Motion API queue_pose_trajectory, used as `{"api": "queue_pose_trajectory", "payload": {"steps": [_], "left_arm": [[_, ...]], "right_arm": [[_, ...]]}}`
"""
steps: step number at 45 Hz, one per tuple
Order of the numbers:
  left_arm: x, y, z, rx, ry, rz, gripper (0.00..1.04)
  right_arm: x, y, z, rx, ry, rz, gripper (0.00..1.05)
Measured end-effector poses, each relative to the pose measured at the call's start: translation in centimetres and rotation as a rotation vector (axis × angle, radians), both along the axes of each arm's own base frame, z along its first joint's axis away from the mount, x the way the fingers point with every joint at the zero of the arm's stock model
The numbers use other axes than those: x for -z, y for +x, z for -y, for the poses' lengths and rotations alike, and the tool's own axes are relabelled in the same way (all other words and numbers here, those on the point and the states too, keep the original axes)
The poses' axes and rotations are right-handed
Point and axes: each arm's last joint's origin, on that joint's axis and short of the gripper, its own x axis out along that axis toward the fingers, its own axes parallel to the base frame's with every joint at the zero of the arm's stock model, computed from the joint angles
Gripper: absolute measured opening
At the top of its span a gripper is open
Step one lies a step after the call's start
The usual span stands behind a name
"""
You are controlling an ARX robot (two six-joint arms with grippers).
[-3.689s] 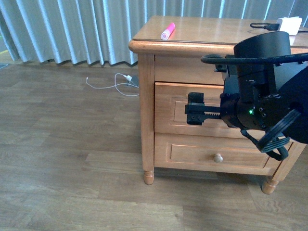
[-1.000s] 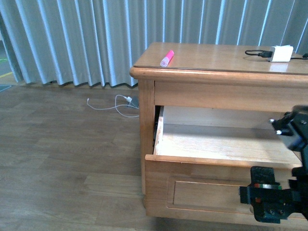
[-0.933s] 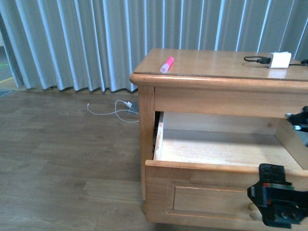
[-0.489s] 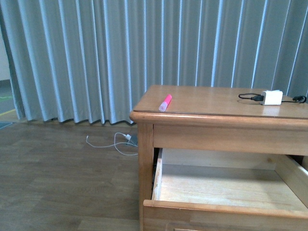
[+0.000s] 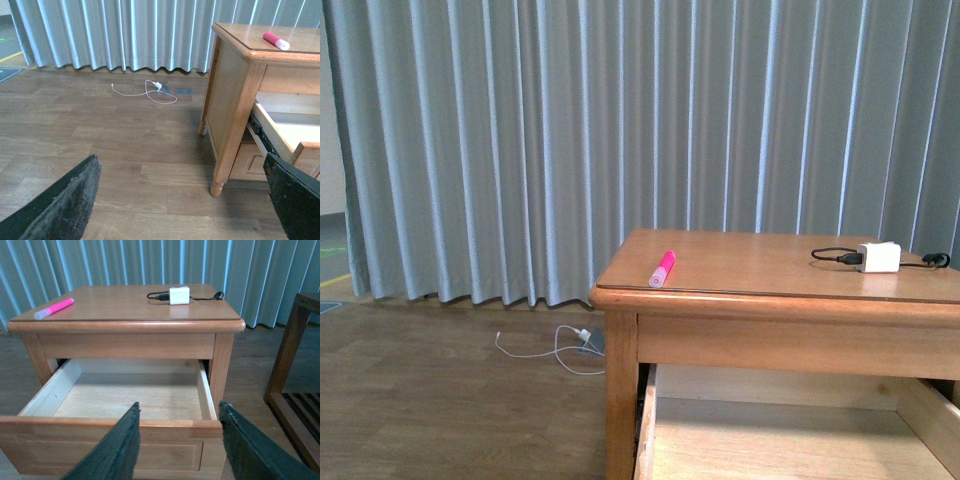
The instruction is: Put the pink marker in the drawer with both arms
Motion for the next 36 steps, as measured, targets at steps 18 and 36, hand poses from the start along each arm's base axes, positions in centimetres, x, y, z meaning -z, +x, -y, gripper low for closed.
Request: {"api": "queue_pose_trajectory", "payload": {"steps": [18, 36], "left_arm": [[0.0, 0.0, 0.0, 0.0, 0.0, 0.0, 0.99], [-1.6, 2.6, 1.5, -0.191, -0.117, -0.115, 0.99]], "right_arm": [[1.4, -1.0, 0.0, -0.003, -0.013, -0.005, 0.56], [1.4, -1.0, 0.0, -0.004, -0.013, -0.004, 0.96]]}}
